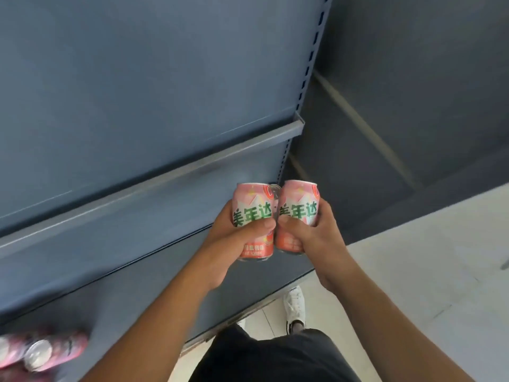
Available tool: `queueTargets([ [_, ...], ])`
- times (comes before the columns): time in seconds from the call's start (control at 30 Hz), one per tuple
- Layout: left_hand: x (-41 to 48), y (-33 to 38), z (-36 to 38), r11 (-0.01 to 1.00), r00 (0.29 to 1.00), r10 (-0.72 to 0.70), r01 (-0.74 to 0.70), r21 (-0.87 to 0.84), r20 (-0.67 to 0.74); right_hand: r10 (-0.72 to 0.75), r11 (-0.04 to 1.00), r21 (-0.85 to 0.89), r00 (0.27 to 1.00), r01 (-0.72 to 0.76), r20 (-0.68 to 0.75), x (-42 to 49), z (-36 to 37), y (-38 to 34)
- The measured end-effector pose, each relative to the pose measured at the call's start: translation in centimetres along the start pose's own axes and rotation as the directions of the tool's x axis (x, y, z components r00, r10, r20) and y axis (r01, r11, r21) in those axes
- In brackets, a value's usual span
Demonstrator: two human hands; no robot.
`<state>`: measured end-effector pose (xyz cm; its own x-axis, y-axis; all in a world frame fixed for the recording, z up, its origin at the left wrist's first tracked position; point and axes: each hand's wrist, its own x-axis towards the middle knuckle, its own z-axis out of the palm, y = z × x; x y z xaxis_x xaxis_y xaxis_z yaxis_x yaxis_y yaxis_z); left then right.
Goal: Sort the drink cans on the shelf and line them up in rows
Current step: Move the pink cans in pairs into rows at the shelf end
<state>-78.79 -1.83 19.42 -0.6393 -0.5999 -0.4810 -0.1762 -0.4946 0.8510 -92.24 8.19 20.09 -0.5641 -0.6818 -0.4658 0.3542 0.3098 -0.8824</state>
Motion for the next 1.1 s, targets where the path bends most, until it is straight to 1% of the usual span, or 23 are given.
queueTargets([
  [0.1,0.8,-1.3,0.8,0.999,0.984,-0.035,0.035,-0.001,-0.175,0.083,0.996,-0.038,0.993,-0.08,0.089,2.4,-0.7,0.2],
  [0.17,1.3,-2.2,1.3,0.997,0.963,-0.067,0.072,0.007,-0.259,0.141,0.988,-0.076,0.98,-0.131,0.142,3.8,-1.3,0.5],
  [0.3,2.4,-4.9,2.0,0.993,0.924,-0.116,0.118,-0.017,-0.364,0.219,0.969,-0.154,0.957,-0.191,0.19,6.1,-2.8,2.3],
  [0.4,3.3,-7.3,2.4,0.989,0.893,-0.146,0.142,-0.042,-0.426,0.242,0.954,-0.22,0.956,-0.203,0.165,7.3,-3.6,4.2],
  [0.53,5.0,-10.4,2.7,0.989,0.877,-0.146,0.144,-0.039,-0.457,0.241,0.937,-0.292,0.96,-0.191,0.144,9.0,-4.2,6.8],
  [0.7,7.5,-13.7,2.9,0.996,0.889,-0.07,0.09,0.022,-0.453,0.186,0.925,-0.353,0.978,-0.142,0.094,11.6,-4.7,10.1],
  [0.8,9.7,-15.2,3.0,0.998,0.894,-0.02,0.048,0.051,-0.448,0.148,0.924,-0.369,0.985,-0.104,0.093,13.5,-4.8,11.7],
  [0.87,10.8,-16.1,2.8,0.995,0.882,0.008,0.042,0.095,-0.47,0.105,0.927,-0.369,0.99,-0.064,0.091,14.7,-4.8,12.6],
  [1.0,13.5,-19.3,2.4,0.98,0.851,0.025,0.082,0.181,-0.524,0.041,0.931,-0.365,0.996,-0.011,0.076,17.4,-4.7,14.9],
  [1.1,15.1,-20.8,2.4,0.977,0.83,0.069,0.056,0.205,-0.554,0.025,0.937,-0.348,0.997,0.0,0.069,18.8,-4.7,16.2],
])
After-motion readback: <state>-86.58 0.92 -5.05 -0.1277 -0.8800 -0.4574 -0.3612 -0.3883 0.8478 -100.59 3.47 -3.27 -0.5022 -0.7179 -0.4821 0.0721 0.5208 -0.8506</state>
